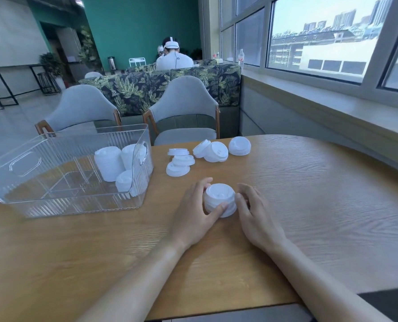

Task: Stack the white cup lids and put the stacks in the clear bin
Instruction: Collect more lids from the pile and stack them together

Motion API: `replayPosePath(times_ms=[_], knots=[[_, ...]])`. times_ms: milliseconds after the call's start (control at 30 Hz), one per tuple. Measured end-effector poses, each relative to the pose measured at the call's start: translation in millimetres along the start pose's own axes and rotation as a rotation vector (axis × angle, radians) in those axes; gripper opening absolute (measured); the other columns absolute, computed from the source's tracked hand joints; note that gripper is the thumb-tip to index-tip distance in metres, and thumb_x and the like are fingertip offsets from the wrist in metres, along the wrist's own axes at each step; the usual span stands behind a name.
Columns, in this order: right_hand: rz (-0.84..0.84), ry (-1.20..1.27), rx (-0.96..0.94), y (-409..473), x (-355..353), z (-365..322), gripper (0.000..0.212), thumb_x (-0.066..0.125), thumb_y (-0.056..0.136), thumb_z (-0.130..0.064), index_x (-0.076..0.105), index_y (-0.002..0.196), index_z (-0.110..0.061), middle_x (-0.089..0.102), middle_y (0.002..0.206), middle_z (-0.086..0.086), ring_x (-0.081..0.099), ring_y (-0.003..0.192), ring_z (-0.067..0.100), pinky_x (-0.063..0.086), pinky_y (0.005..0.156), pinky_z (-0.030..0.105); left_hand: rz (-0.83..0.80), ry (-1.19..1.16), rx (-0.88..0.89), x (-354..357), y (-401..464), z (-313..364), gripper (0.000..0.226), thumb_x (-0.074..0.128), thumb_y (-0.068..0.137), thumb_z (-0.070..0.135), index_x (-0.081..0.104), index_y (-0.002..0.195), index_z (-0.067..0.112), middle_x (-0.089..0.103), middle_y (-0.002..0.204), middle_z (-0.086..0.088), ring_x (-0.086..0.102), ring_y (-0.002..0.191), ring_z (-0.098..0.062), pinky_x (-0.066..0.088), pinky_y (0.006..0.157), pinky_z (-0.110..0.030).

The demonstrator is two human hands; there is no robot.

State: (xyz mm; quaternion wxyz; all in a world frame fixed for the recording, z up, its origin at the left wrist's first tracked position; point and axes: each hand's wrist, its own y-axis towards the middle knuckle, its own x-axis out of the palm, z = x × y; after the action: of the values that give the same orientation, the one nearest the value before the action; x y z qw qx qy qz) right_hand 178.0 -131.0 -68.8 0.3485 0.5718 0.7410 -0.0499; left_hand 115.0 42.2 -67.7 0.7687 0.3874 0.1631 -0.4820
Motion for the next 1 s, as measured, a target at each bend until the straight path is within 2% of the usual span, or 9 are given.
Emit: replayPosePath(times_ms=[200, 433, 633, 800, 1000], knots=[[-0.022, -0.084, -0.051, 1.4, 2.6, 3.7, 0.031, 0.041, 0.105, -0.038, 0.059, 0.127, -0.028, 0.061, 0.120, -0.018, 0.051, 0.116, 0.004, 0.043, 0.098, 0.030, -0.018, 0.061, 0.020, 0.0, -1.1, 1.1, 0.067, 0.073, 0.088, 0.053, 0.042, 0.145, 0.034, 0.052, 0.133, 0.016, 0.047, 0.125, -0.001, 0.043, 0.105, -0.027], [-0.018, -0.111, -0.067, 2.1, 3.0, 5.1, 0.034, 0.043, 0.103, -0.040, 0.059, 0.131, -0.030, 0.060, 0.128, -0.017, 0.050, 0.123, 0.004, 0.046, 0.099, 0.034, -0.028, 0.115, -0.001, 2.4, 1.1, -2.7, 0.069, 0.074, 0.082, 0.057, 0.043, 0.140, 0.037, 0.054, 0.126, 0.019, 0.052, 0.120, -0.002, 0.047, 0.099, -0.029], [-0.026, -0.144, -0.061, 2.2, 3.9, 4.8, 0.034, 0.047, 0.102, -0.040, 0.062, 0.130, -0.027, 0.061, 0.121, -0.013, 0.050, 0.121, 0.006, 0.045, 0.095, 0.029, -0.065, 0.131, -0.017, 3.1, 1.7, -5.4, 0.070, 0.074, 0.080, 0.060, 0.042, 0.139, 0.041, 0.052, 0.126, 0.022, 0.052, 0.120, 0.001, 0.050, 0.098, -0.032], [-0.024, -0.134, -0.067, 2.6, 4.1, 5.0, 0.035, 0.050, 0.102, -0.037, 0.065, 0.130, -0.025, 0.062, 0.120, -0.014, 0.049, 0.121, 0.006, 0.041, 0.096, 0.024, -0.069, 0.168, -0.034, 3.8, 1.5, -4.6, 0.061, 0.068, 0.076, 0.068, 0.042, 0.128, 0.047, 0.051, 0.122, 0.026, 0.053, 0.118, -0.001, 0.053, 0.093, -0.036], [-0.031, -0.132, -0.059, 3.1, 3.6, 4.1, 0.035, 0.051, 0.101, -0.037, 0.067, 0.130, -0.025, 0.061, 0.119, -0.015, 0.049, 0.122, 0.006, 0.038, 0.094, 0.022, -0.060, 0.174, -0.058, 3.3, 2.3, -3.3, 0.062, 0.068, 0.073, 0.068, 0.046, 0.124, 0.042, 0.054, 0.122, 0.025, 0.055, 0.116, -0.002, 0.051, 0.094, -0.033]])
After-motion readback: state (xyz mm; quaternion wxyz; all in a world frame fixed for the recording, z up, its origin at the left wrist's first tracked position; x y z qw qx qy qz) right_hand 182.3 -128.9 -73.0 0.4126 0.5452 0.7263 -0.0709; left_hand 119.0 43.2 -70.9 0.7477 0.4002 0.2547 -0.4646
